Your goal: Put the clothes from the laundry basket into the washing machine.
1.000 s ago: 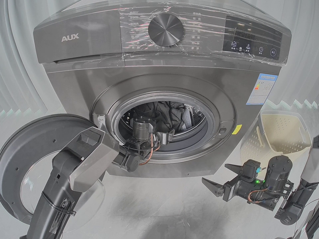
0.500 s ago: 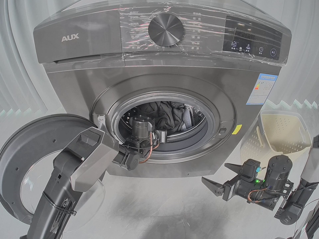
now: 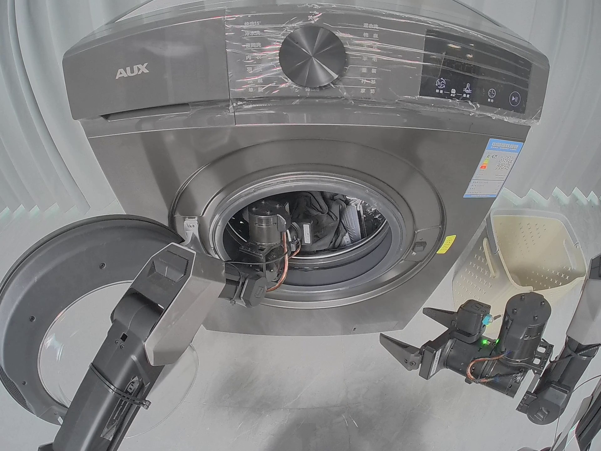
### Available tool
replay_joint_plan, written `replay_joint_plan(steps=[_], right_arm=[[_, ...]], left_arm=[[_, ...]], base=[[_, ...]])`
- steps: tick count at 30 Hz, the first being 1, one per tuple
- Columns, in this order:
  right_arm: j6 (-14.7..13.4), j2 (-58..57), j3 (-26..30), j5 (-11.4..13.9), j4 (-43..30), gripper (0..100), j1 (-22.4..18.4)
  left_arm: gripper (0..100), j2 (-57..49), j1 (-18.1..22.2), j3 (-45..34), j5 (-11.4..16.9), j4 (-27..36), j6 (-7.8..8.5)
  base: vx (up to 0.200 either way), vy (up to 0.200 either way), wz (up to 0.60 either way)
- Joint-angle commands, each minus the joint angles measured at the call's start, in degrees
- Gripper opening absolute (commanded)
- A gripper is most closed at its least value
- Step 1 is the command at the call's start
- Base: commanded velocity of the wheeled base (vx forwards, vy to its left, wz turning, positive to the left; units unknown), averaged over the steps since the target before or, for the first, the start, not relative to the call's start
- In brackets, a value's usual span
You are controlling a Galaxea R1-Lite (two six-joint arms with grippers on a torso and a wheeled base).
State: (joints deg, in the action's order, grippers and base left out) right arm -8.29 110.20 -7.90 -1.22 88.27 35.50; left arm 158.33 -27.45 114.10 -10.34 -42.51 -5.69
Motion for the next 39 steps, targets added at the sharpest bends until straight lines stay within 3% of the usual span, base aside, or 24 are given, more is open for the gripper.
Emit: replay_joint_plan(steps=[1,6,7,24,27,39], right_arm=[[0.0,0.0,0.0,0.0,0.0,100,0.1],[0.0,0.0,0.0,0.0,0.1,100,0.4],[-0.1,0.0,0.0,0.0,0.1,100,0.4],[-0.1,0.0,0.2,0.0,0.1,100,0.4],[-0.1,0.0,0.1,0.0,0.1,100,0.4],[-0.1,-0.3,0.3,0.0,0.1,100,0.3]], left_arm=[[0,1.0,0.6,0.5,0.0,0.0,-0.02],[0,0.9,1.2,0.5,-0.1,-0.1,0.07],[100,1.0,1.3,0.5,-0.2,-0.1,0.07],[100,-0.2,0.6,-1.4,-0.2,0.1,-0.28],[100,-3.2,0.0,-5.3,-0.2,-0.1,-0.28],[100,-23.8,-7.6,-35.5,-0.1,-1.6,-0.28]], base=[[0.000,0.000,0.00],[0.000,0.000,0.00],[0.000,0.000,0.00],[0.000,0.000,0.00],[0.000,0.000,0.00],[0.000,0.000,0.00]])
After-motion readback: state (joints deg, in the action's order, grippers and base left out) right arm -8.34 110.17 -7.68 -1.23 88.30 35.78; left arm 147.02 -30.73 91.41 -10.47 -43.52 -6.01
